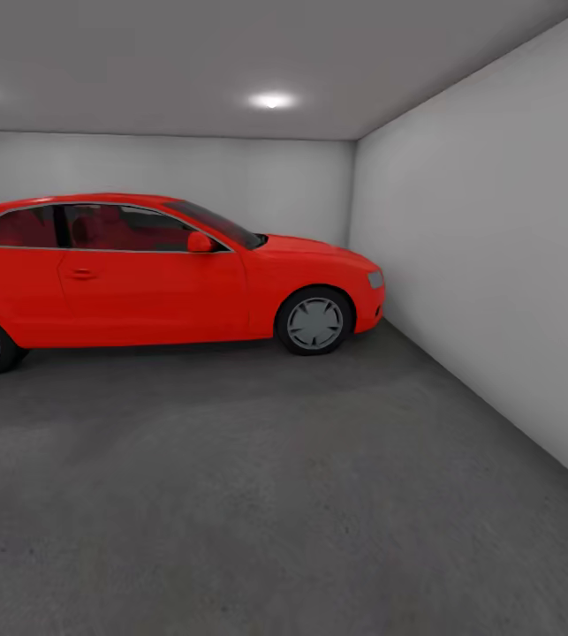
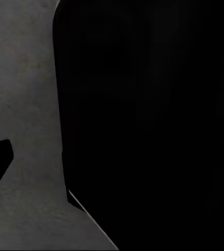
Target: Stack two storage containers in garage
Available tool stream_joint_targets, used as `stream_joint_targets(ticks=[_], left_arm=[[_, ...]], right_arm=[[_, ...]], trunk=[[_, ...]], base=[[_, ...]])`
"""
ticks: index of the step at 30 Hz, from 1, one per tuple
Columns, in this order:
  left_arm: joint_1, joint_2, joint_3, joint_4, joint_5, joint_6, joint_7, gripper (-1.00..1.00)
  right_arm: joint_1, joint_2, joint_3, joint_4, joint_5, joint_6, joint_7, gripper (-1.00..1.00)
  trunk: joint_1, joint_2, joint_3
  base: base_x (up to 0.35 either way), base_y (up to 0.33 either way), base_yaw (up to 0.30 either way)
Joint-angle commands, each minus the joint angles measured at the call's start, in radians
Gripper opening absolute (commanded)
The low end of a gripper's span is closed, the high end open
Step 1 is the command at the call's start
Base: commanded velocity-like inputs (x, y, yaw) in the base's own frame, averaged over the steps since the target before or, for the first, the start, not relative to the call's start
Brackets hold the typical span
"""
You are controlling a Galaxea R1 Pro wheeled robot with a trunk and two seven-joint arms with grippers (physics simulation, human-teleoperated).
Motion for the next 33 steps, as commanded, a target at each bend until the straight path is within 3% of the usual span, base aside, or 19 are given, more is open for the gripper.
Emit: stream_joint_targets(ticks=[1,26,33], left_arm=[[0.0,0.0,0.0,0.0,0.0,0.0,0.0,1.0],[-0.003,0.002,0.003,0.0,0.0,0.004,-0.002,1.0],[0.037,-0.038,0.003,-0.039,0.001,0.003,-0.003,1.0]], right_arm=[[0.0,0.0,0.0,0.0,0.0,0.0,0.0,1.0],[-0.002,0.005,0.0,0.0,0.003,0.0,-0.001,1.0],[0.0,0.003,0.001,-0.004,0.001,-0.001,0.001,1.0]], trunk=[[0.0,0.0,0.0],[0.0,0.0,0.0],[0.0,0.0,0.0]], base=[[0.0,0.0,0.0],[0.0,0.0,0.0],[0.0,0.0,0.0]])
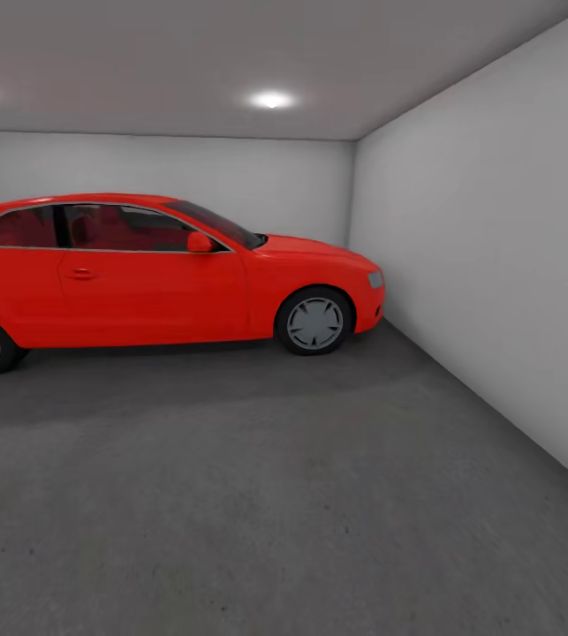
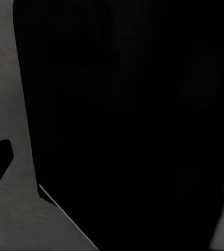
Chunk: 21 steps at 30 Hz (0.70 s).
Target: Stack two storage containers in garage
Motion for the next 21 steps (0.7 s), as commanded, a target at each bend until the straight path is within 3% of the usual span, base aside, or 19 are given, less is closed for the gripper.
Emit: stream_joint_targets(ticks=[1,7,8,13,16,17,21], left_arm=[[0.066,-0.008,0.0,-0.058,0.0,0.0,-0.001,1.0],[0.07,-0.011,0.0,-0.067,0.004,-0.002,-0.001,1.0],[0.07,-0.015,-0.001,-0.298,0.008,-0.002,-0.002,1.0],[0.07,-0.02,-0.003,-0.553,0.01,-0.001,-0.002,1.0],[0.07,-0.042,-0.005,-0.675,0.01,-0.001,-0.004,1.0],[0.07,-0.059,-0.006,-0.754,0.01,-0.001,-0.008,1.0],[0.07,-0.077,-0.007,-0.896,0.01,-0.001,-0.026,1.0]], right_arm=[[0.0,0.0,0.0,-0.001,-0.001,-0.001,0.0,1.0],[0.0,0.005,0.0,-0.015,-0.003,-0.065,0.002,1.0],[-0.005,0.012,0.0,-0.233,-0.004,-0.07,0.002,1.0],[-0.011,0.014,0.001,-0.458,-0.004,-0.079,0.002,1.0],[-0.016,0.015,0.001,-0.549,-0.004,-0.081,0.002,1.0],[-0.025,0.015,0.002,-0.603,-0.003,-0.085,0.002,1.0],[-0.042,0.015,0.002,-0.686,-0.003,-0.098,0.002,1.0]], trunk=[[0.0,0.0,-0.001],[0.0,0.0,-0.001],[0.0,0.0,-0.001],[0.0,0.0,-0.001],[0.0,0.0,-0.001],[0.0,0.0,-0.001],[0.0,0.0,-0.001]], base=[[0.0,0.0,0.0],[0.0,0.0,0.0],[0.0,0.0,0.0],[0.0,0.0,0.0],[0.0,0.0,0.0],[0.0,0.0,0.0],[0.0,0.0,0.0]])
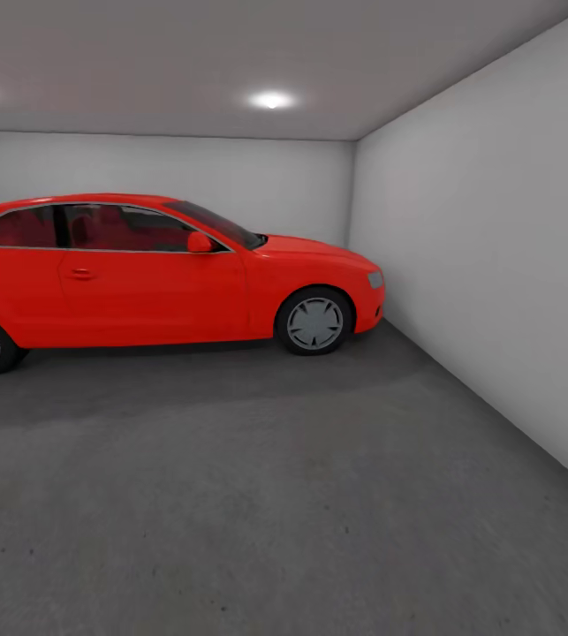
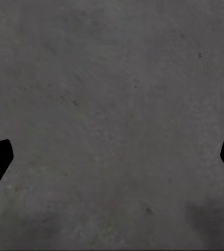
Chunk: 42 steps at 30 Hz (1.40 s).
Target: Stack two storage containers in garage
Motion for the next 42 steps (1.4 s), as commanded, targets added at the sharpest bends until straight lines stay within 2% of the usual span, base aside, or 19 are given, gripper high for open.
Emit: stream_joint_targets(ticks=[1,4,7,11,29,36,42], left_arm=[[0.0,-0.005,0.001,-0.057,0.001,0.0,-0.014,1.0],[0.0,-0.01,0.0,-0.108,0.002,-0.003,-0.026,1.0],[0.0,-0.012,-0.001,-0.169,0.002,-0.034,-0.033,1.0],[0.0,-0.012,-0.001,-0.205,0.001,-0.069,-0.037,1.0],[0.0,-0.008,0.005,-0.21,-0.007,-0.077,-0.037,1.0],[0.0,-0.01,-0.002,-0.175,-0.009,-0.074,-0.038,1.0],[0.0,-0.01,-0.002,-0.169,-0.01,-0.076,-0.038,1.0]], right_arm=[[-0.01,0.0,0.0,-0.028,-0.001,-0.008,0.0,1.0],[-0.027,0.0,0.0,-0.055,-0.001,-0.013,0.0,1.0],[-0.052,0.0,0.0,-0.072,-0.001,-0.016,0.0,1.0],[-0.085,0.001,0.0,-0.082,-0.002,-0.016,0.0,1.0],[-0.105,0.002,0.013,-0.086,0.001,-0.017,-0.003,1.0],[-0.106,0.025,0.014,-0.076,0.0,-0.016,-0.033,1.0],[-0.107,0.031,0.017,-0.074,0.0,-0.014,-0.068,1.0]], trunk=[[0.0,0.0,-0.001],[0.0,0.0,-0.001],[0.0,0.0,-0.001],[0.0,0.0,-0.001],[0.0,0.0,-0.001],[0.0,0.0,-0.001],[0.0,0.0,-0.001]], base=[[0.0,0.0,0.0],[0.0,0.0,0.0],[0.0,0.0,0.0],[0.0,0.0,0.0],[0.0,0.0,0.0],[0.0,0.0,0.0],[0.0,0.0,0.0]])
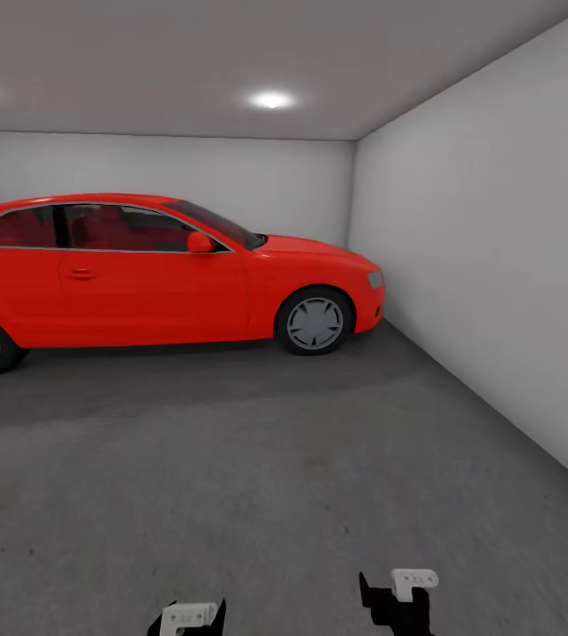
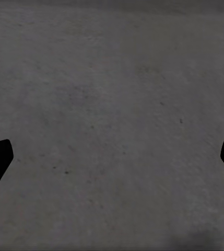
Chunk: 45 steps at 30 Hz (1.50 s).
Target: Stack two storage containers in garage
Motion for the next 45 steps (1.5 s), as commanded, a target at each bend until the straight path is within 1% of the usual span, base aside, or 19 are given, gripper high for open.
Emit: stream_joint_targets(ticks=[1,7,18,19,21,22,25,27,31,45], left_arm=[[0.0,0.0,0.001,0.001,0.0,-0.002,-0.004,1.0],[0.0,0.001,0.002,0.007,0.0,-0.003,-0.004,1.0],[0.0,0.003,0.003,0.01,0.0,-0.007,-0.002,1.0],[0.0,0.003,0.003,0.01,0.0,-0.008,-0.002,1.0],[0.0,0.003,0.004,0.009,0.0,-0.008,-0.002,1.0],[0.0,0.003,0.004,0.009,0.0,-0.008,-0.002,1.0],[0.0,0.003,0.005,0.009,0.0,-0.009,-0.002,1.0],[0.0,0.003,0.006,0.009,0.0,-0.009,-0.002,1.0],[0.0,0.003,0.006,0.008,0.0,-0.009,-0.002,1.0],[0.0,0.005,0.007,0.011,0.0,-0.009,-0.002,1.0]], right_arm=[[0.0,0.0,0.002,0.001,0.0,-0.003,-0.008,1.0],[0.0,0.0,0.002,0.001,0.0,-0.002,-0.014,1.0],[0.0,0.001,0.007,0.0,0.005,-0.004,-0.016,1.0],[-0.001,0.001,0.012,0.0,0.005,-0.005,-0.016,1.0],[-0.001,0.001,0.035,-0.001,0.006,-0.005,-0.016,1.0],[-0.001,0.001,0.055,-0.001,0.006,-0.005,-0.016,1.0],[-0.001,0.001,0.097,-0.002,0.006,-0.006,-0.016,1.0],[-0.001,0.001,0.11,-0.002,0.006,-0.007,-0.016,1.0],[0.0,0.0,0.117,-0.002,0.004,-0.007,-0.016,1.0],[-0.001,0.0,0.119,-0.002,0.0,-0.007,-0.016,1.0]], trunk=[[0.0,0.0,-0.001],[0.0,0.0,-0.001],[0.0,0.0,-0.001],[0.0,0.0,-0.001],[0.0,0.0,-0.001],[0.0,0.0,-0.001],[0.0,0.0,-0.001],[0.0,0.0,-0.001],[0.0,0.0,-0.001],[0.0,0.0,-0.001]], base=[[0.0,0.0,0.0],[0.0,0.0,0.084],[0.0,0.0,0.272],[0.0,0.0,0.298],[0.0,0.0,0.299],[0.0,0.0,0.299],[0.0,0.0,0.3],[0.0,0.0,0.3],[0.0,0.0,0.3],[0.0,0.0,0.3]])
